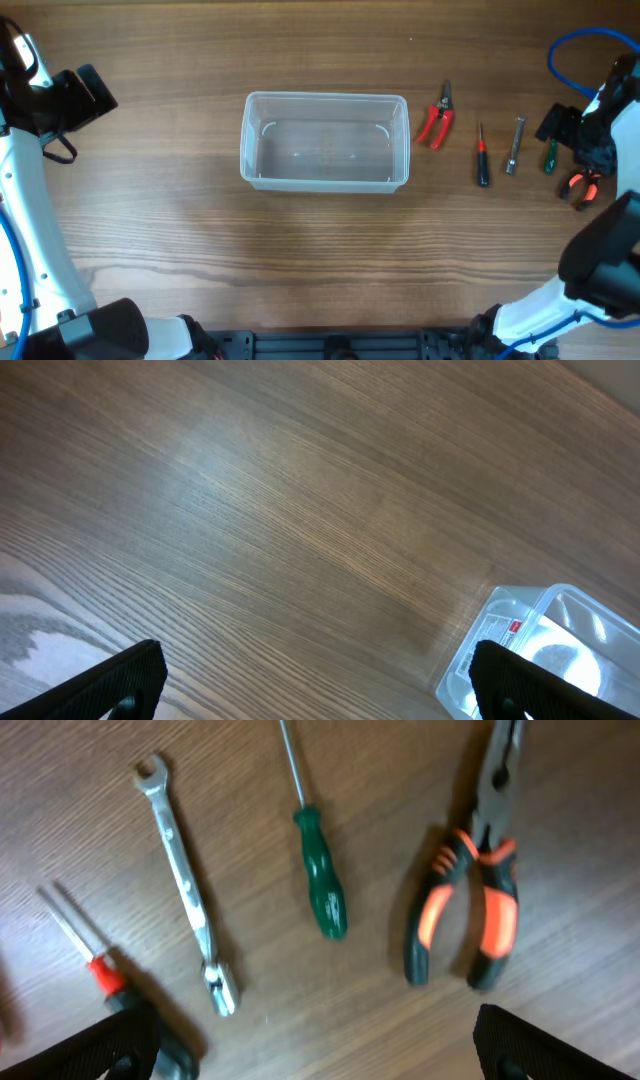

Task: Pack container

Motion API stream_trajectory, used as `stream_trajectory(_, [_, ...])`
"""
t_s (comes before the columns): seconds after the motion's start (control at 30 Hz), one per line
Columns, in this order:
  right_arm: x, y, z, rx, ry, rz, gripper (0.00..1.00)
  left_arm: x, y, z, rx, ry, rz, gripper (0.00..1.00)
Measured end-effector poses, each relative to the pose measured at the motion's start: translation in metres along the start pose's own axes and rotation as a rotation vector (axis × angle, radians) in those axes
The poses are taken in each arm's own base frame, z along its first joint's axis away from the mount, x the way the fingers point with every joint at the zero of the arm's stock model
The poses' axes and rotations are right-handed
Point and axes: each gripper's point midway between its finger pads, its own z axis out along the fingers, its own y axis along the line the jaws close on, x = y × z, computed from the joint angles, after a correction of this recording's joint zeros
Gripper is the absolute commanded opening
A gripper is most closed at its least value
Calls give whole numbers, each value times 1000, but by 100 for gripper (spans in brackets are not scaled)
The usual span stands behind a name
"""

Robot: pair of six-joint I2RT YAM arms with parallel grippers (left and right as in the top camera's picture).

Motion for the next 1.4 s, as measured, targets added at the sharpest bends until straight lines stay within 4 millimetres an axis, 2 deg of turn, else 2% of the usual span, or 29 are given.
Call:
stream_trajectory(0.33, [-12,8,70,-9,36,-97,100,5,1,0,-4,18,0,100])
stream_trajectory(0.4, [-13,10,76,-19,36,-105,100,5,1,0,-4,20,-1,100])
stream_trajectory(0.57, [-24,9,80,-48,-5,-97,100,5,1,0,-4,21,-1,100])
stream_trajectory(0.73, [-29,-2,81,-76,-16,-59,100,5,1,0,-4,22,-1,100])
stream_trajectory(0.97, [-20,-4,99,-75,31,-64,100,10,2,0,-8,41,-1,100])
stream_trajectory(1.07, [-20,-3,99,-78,30,-68,99,12,2,0,-9,48,-1,100])
stream_trajectory(1.27, [-18,-4,99,-75,39,-65,71,12,2,0,-10,49,-1,100])
stream_trajectory(1.33, [-16,-4,99,-74,46,-66,66,12,2,0,-10,50,-1,100])
stream_trajectory(1.4, [-16,-4,99,-74,48,-66,49,12,2,0,-10,50,-1,100])
